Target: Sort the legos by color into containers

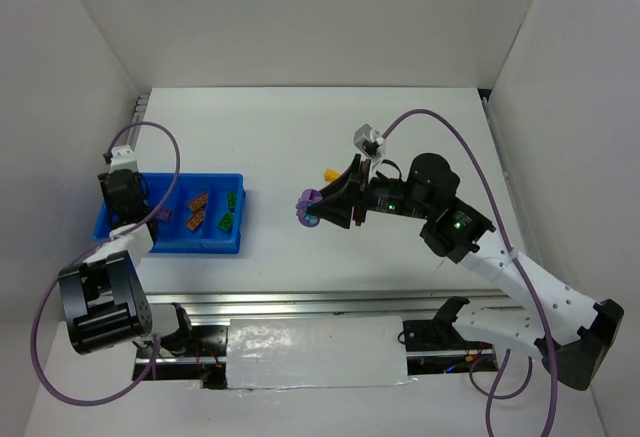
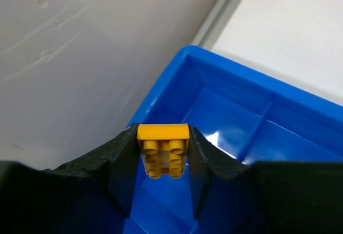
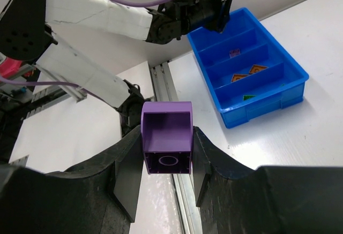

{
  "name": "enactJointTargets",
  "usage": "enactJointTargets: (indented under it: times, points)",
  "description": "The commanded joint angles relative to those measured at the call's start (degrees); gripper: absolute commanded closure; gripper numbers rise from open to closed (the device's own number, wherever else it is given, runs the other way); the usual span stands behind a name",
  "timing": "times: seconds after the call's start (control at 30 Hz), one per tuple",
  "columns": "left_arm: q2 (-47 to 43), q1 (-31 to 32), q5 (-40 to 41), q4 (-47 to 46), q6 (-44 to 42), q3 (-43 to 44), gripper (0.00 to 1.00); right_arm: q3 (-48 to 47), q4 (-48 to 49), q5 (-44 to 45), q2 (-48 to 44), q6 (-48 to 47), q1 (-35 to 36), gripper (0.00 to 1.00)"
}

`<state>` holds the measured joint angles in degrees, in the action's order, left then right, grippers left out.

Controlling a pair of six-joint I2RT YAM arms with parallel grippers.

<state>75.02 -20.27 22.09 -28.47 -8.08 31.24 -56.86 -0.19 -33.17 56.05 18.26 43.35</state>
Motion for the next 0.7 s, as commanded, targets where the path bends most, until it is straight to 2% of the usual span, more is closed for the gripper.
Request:
enactJointTargets:
  times: [0.0, 0.03, 0.07, 0.1, 0.2, 0.4, 0.47, 0.53, 0.6, 0.67]
  points:
    - [0.38, -1.7, 2.51, -5.9, 4.11, -0.75, 0.44, -1.06, 0.63, 0.21, -0.42, -0.95, 0.59, 1.0]
    - [0.91, -1.87, 2.35, -5.29, 4.64, -0.49, 0.35, -1.15, 0.63, 0.12, -0.33, -0.86, 0.51, 1.0]
    - [1.17, -1.96, 2.0, -4.59, 4.82, 0.21, 0.32, -0.97, 0.63, 0.12, -0.24, -0.95, 0.5, 1.0]
    - [1.35, -1.96, 0.86, -3.71, 4.91, 0.48, 0.16, -1.15, 0.63, 0.12, -0.07, -0.95, 0.5, 1.0]
    - [1.27, -1.96, 1.19, -2.91, 5.61, 1.45, 0.0, -1.32, 0.63, -0.14, 0.37, -1.03, 0.5, 1.0]
    - [-2.41, -1.96, 0.77, -0.8, 7.63, 3.38, 0.0, -1.32, 0.63, 0.56, 0.9, -1.04, 0.42, 1.0]
    - [-5.92, -2.05, -0.11, 2.7, 14.03, 5.92, 0.0, -1.32, 0.63, 1.0, 1.16, -1.03, 0.24, 1.0]
    - [-8.22, -1.96, -2.83, 6.91, 21.73, 11.08, 0.0, -1.15, 0.63, 1.35, 1.6, -0.77, -0.02, 1.0]
    - [-11.47, -2.05, -6.25, 15.96, 29.21, 15.75, 0.01, -0.97, 1.06, 1.09, 1.95, -0.16, -0.9, 1.0]
    - [-15.14, -2.05, -16.59, 22.02, 31.36, 21.39, 0.01, -0.88, 1.68, 0.3, 2.66, 1.07, -2.04, 1.0]
